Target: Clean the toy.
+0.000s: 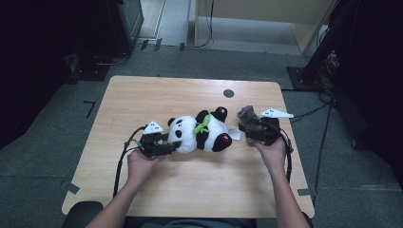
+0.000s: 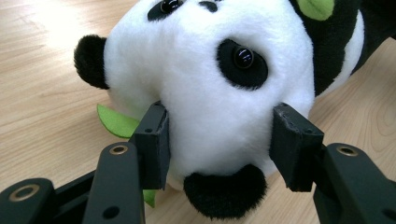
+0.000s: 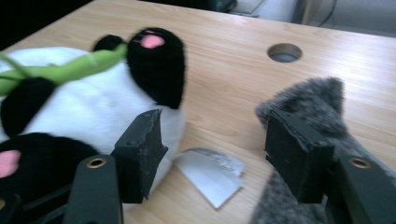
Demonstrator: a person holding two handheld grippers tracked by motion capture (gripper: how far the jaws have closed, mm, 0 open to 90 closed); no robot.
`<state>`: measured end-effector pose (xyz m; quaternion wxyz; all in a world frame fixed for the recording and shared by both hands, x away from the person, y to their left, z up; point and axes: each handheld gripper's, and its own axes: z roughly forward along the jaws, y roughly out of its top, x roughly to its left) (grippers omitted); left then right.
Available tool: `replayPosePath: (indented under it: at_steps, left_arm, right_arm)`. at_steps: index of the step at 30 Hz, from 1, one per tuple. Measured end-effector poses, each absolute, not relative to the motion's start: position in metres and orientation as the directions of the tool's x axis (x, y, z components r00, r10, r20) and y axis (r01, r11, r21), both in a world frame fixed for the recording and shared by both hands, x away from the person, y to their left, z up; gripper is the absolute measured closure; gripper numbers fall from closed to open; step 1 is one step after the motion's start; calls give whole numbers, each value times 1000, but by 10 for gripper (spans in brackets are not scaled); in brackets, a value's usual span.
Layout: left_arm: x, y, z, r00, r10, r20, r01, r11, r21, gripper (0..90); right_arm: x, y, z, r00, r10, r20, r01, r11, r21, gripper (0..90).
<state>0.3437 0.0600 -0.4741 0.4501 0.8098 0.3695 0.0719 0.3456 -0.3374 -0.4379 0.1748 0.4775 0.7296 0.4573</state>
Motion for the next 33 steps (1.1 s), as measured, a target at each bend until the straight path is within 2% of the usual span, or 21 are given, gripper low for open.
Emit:
replayPosePath:
  at_steps: [10, 12, 20, 27, 33]
  left_arm:
    - [348, 61, -474, 716, 661, -225, 542, -323, 776, 453]
    - [348, 61, -474, 719, 659, -221, 539, -328, 776, 452]
    - [347, 61, -474, 717, 660, -224, 540, -324, 777, 447]
    - [347, 61, -475, 716, 661, -226, 540, -320, 778, 436]
    - [347, 62, -475, 717, 658, -232, 541, -315, 780, 435]
  right_arm:
    - [320, -314, -426, -540, 821, 186, 510, 144, 848, 289]
    - [311, -309, -423, -560, 801, 214, 500, 120, 857, 219]
    - [301, -292, -425, -627, 758, 180, 465, 179, 867, 191]
    - [309, -280, -444, -668, 715, 204, 478, 203, 854, 201]
    - [323, -270, -463, -686, 705, 181, 491, 264, 830, 194]
